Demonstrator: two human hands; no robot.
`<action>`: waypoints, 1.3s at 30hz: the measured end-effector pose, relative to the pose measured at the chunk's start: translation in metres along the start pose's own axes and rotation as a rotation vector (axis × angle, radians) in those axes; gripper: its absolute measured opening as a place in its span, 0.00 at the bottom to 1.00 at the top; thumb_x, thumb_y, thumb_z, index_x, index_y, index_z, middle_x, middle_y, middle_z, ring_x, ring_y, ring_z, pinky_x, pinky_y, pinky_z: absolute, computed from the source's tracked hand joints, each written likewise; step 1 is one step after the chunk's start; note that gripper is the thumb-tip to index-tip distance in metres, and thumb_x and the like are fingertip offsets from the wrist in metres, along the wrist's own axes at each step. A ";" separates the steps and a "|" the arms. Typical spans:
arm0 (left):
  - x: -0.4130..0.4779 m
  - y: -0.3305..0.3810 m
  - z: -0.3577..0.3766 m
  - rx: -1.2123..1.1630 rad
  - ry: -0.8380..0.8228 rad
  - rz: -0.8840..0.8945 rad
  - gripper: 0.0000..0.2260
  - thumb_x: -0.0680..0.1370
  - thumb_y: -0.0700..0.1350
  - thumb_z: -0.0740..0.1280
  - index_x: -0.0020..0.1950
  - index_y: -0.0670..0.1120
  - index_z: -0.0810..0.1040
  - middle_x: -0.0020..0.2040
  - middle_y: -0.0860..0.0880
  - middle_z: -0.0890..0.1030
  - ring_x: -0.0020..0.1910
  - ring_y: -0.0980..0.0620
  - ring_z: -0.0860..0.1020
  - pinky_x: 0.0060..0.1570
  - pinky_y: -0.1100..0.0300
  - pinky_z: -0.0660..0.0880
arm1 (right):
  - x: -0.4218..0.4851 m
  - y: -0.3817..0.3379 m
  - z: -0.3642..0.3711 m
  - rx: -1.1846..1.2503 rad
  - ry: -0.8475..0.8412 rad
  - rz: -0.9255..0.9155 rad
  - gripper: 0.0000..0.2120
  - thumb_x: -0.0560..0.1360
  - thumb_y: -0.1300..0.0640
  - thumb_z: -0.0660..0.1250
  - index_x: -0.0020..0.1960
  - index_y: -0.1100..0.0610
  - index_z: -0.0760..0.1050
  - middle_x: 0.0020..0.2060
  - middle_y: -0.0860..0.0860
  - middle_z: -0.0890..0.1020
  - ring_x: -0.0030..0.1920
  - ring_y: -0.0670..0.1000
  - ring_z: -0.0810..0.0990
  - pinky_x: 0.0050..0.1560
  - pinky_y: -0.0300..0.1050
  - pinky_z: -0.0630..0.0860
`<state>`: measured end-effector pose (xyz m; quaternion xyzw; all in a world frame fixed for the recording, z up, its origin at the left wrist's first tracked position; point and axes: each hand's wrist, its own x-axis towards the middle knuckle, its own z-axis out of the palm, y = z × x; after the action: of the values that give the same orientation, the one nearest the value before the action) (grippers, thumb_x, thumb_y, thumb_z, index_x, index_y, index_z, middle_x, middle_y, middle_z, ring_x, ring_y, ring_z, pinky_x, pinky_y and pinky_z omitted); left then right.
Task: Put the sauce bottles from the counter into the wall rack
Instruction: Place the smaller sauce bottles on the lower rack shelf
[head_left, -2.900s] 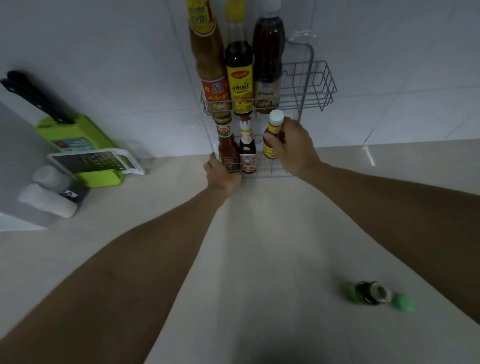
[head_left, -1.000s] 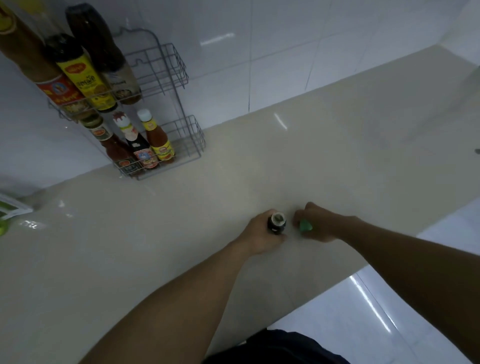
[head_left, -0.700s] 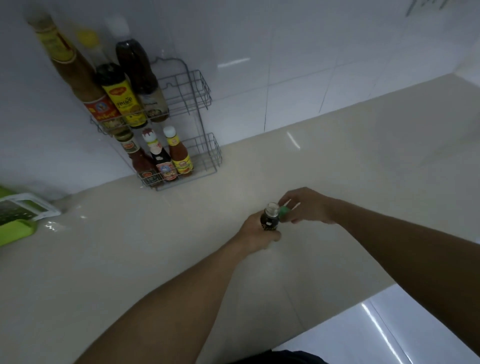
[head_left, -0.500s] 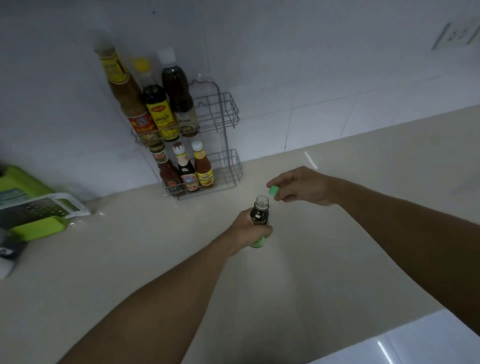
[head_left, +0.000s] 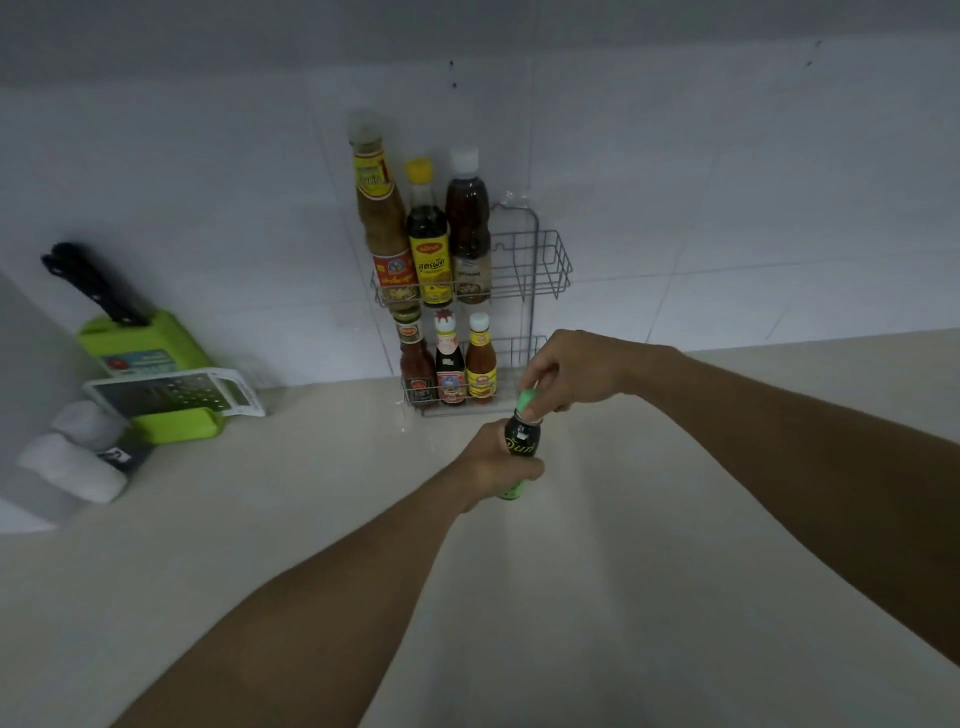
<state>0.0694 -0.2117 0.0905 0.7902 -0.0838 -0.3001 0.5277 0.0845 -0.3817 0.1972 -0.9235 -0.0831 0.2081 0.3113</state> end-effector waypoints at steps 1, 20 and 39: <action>-0.001 0.000 0.000 0.000 0.009 -0.009 0.11 0.68 0.35 0.73 0.48 0.44 0.77 0.42 0.43 0.78 0.42 0.48 0.76 0.43 0.56 0.73 | 0.002 -0.004 0.002 -0.098 0.003 0.007 0.17 0.71 0.45 0.76 0.51 0.57 0.83 0.38 0.54 0.86 0.35 0.46 0.82 0.37 0.38 0.76; -0.003 0.005 -0.001 0.035 -0.037 0.005 0.10 0.69 0.35 0.72 0.46 0.46 0.76 0.41 0.45 0.76 0.42 0.49 0.75 0.43 0.57 0.73 | 0.010 -0.014 0.007 -0.347 -0.035 0.163 0.31 0.76 0.32 0.61 0.43 0.61 0.80 0.31 0.52 0.84 0.29 0.48 0.81 0.36 0.40 0.77; 0.005 -0.004 0.003 -0.059 0.012 0.020 0.17 0.72 0.32 0.70 0.55 0.49 0.76 0.42 0.51 0.77 0.39 0.53 0.75 0.34 0.59 0.72 | 0.018 0.012 0.037 -0.078 0.026 0.096 0.22 0.72 0.39 0.73 0.39 0.59 0.79 0.34 0.52 0.86 0.31 0.48 0.83 0.36 0.38 0.76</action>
<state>0.0709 -0.2141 0.0840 0.7752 -0.0793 -0.2924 0.5544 0.0852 -0.3665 0.1575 -0.9405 -0.0424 0.2073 0.2657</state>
